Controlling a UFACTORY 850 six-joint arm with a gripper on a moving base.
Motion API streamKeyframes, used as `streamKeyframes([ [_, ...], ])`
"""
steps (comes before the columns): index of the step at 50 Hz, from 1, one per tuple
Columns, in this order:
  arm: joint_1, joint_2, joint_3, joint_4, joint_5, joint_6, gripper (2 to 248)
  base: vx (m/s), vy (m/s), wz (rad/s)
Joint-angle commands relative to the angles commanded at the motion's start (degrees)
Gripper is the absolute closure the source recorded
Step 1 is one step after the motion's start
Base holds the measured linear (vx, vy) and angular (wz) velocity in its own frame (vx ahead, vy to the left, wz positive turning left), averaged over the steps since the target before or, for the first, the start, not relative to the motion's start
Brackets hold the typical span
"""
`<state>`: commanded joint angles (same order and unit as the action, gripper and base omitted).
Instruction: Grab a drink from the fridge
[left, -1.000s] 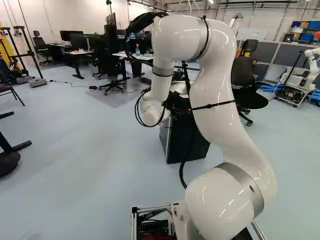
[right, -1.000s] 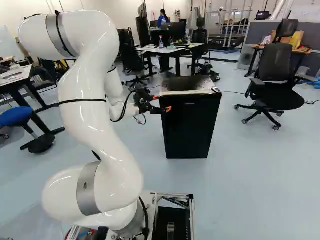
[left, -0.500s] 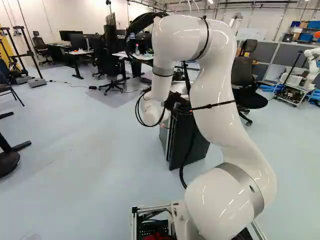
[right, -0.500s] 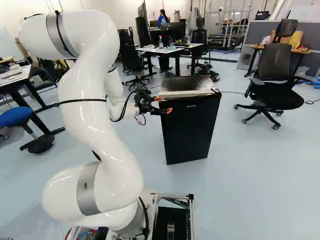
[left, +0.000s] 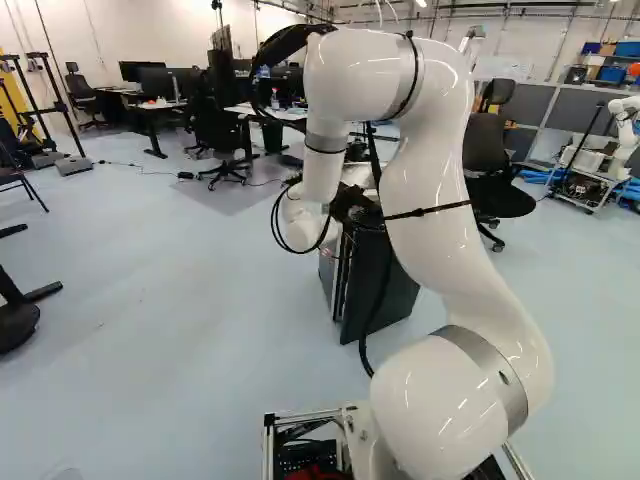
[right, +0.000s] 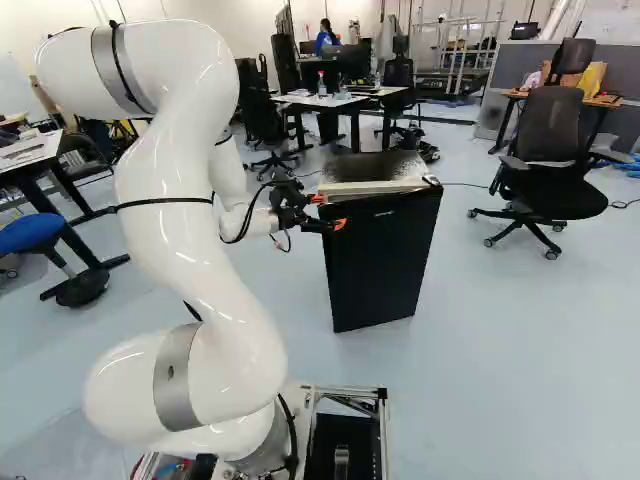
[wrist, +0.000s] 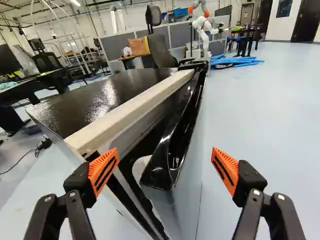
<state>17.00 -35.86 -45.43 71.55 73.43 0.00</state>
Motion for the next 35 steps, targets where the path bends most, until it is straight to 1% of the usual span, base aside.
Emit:
streamKeyframes([
  [35, 0.43, 1.33, 2.34, 4.22, 0.0, 0.0, 3, 0.0, 0.0, 0.0],
])
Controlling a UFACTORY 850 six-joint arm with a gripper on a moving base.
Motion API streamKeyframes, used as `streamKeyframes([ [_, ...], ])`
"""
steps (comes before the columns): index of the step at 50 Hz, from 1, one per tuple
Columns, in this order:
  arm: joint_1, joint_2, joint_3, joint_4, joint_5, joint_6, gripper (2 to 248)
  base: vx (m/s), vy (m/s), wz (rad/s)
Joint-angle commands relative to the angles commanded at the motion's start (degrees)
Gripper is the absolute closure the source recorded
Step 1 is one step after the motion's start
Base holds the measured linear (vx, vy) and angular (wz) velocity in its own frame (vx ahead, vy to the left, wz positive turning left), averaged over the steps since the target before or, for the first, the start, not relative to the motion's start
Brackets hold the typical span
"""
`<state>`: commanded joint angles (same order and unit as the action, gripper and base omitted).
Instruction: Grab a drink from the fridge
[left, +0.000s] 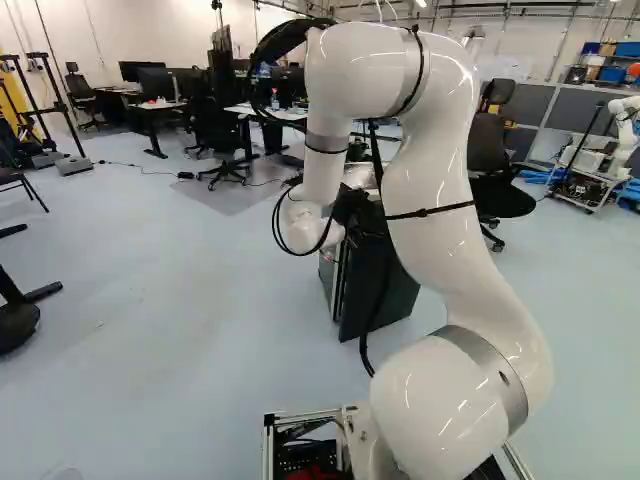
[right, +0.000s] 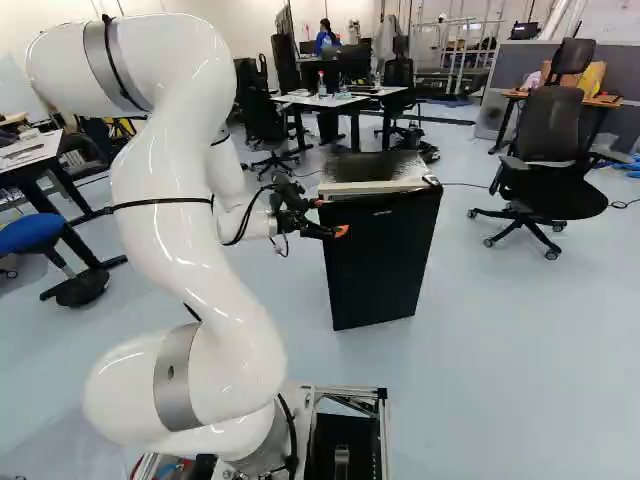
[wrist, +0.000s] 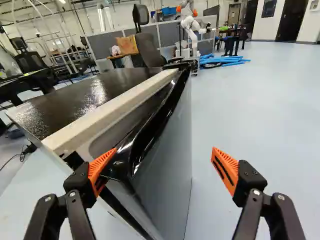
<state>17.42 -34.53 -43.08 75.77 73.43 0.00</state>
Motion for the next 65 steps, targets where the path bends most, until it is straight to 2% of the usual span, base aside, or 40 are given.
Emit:
streamKeyframes([
  [65, 1.29, 3.21, 5.96, 7.84, 1.84, 0.0, 3, 0.0, 0.0, 0.0],
])
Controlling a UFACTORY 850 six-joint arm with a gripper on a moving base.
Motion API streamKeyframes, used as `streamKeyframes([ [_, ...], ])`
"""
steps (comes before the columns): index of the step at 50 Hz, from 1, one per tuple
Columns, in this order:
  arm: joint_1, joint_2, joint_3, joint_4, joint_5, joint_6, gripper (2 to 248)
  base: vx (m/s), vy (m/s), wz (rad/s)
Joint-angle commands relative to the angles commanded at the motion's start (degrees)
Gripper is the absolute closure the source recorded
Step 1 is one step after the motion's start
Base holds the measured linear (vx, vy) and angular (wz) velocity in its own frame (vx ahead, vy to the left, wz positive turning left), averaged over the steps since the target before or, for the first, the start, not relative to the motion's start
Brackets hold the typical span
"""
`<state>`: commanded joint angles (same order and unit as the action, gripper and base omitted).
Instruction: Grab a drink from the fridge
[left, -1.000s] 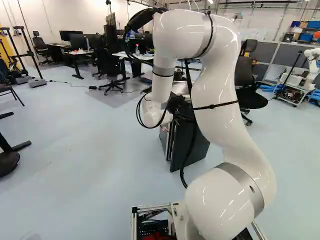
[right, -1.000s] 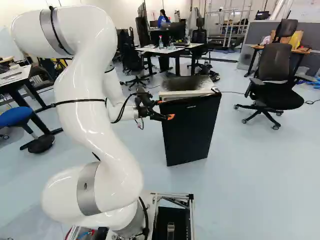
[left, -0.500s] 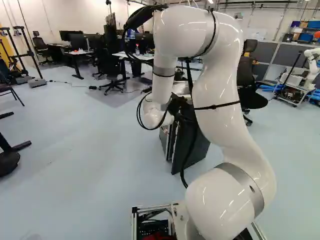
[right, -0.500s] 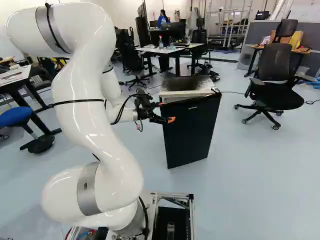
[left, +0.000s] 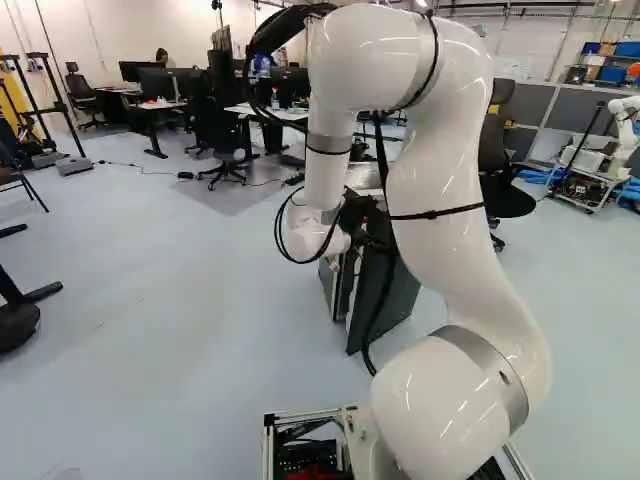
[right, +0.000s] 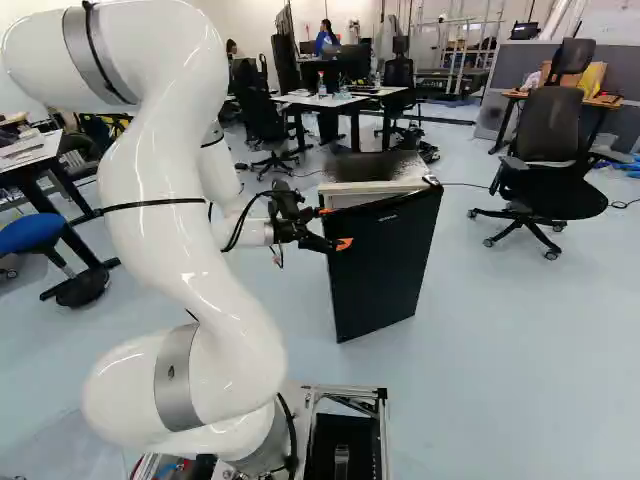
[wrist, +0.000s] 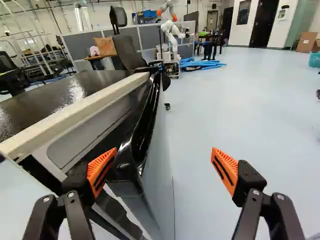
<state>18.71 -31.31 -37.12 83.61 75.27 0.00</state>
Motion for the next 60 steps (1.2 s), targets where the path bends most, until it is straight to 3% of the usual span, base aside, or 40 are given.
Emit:
streamKeyframes([
  [40, 1.0, 1.94, 3.91, 5.25, 0.38, 0.0, 3, 0.0, 0.0, 0.0],
  [60, 0.08, 2.17, 4.41, 7.94, 0.38, 0.0, 3, 0.0, 0.0, 0.0],
])
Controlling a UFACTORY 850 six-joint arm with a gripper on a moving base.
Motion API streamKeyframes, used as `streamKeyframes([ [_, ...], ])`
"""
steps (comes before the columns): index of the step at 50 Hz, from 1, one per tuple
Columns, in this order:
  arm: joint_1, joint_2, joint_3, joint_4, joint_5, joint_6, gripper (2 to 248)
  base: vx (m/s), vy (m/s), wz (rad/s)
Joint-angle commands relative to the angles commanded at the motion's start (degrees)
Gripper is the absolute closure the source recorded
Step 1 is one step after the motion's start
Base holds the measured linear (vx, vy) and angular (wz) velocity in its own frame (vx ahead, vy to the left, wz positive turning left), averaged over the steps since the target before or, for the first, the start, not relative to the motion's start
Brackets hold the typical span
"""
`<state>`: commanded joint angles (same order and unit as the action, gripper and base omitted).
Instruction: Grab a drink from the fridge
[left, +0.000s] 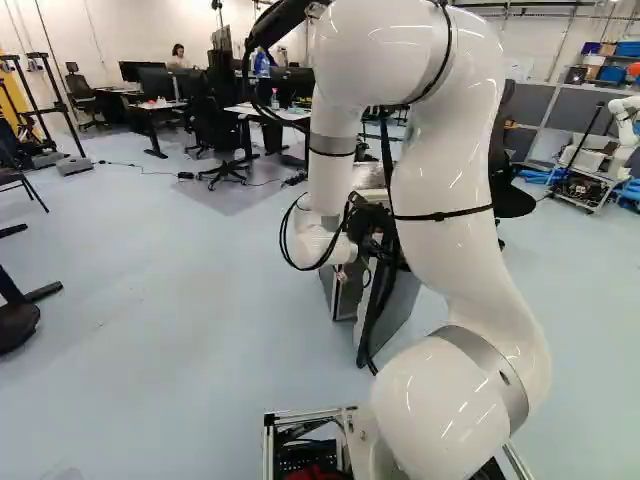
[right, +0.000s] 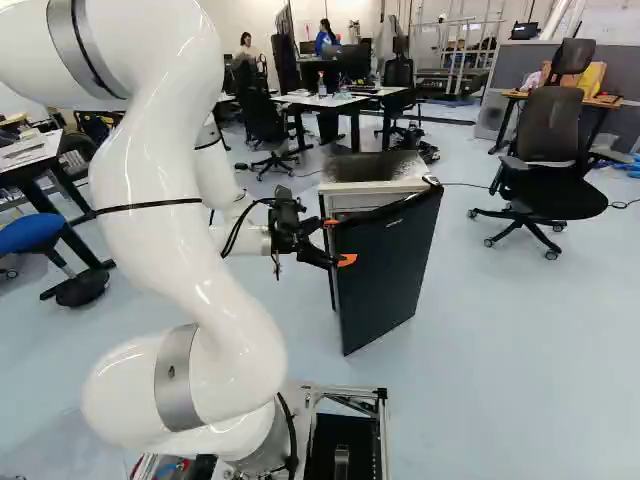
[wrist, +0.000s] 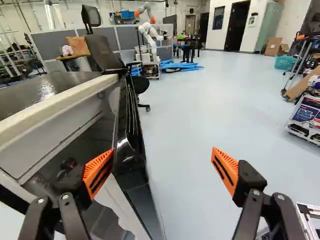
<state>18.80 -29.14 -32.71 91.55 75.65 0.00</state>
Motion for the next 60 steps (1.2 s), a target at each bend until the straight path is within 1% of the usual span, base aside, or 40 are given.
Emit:
streamKeyframes([
  [36, -2.43, 0.17, 0.41, 4.85, 0.0, 0.0, 3, 0.0, 0.0, 0.0],
  [60, -4.89, -0.02, -0.09, 8.09, 0.0, 0.0, 3, 0.0, 0.0, 0.0],
])
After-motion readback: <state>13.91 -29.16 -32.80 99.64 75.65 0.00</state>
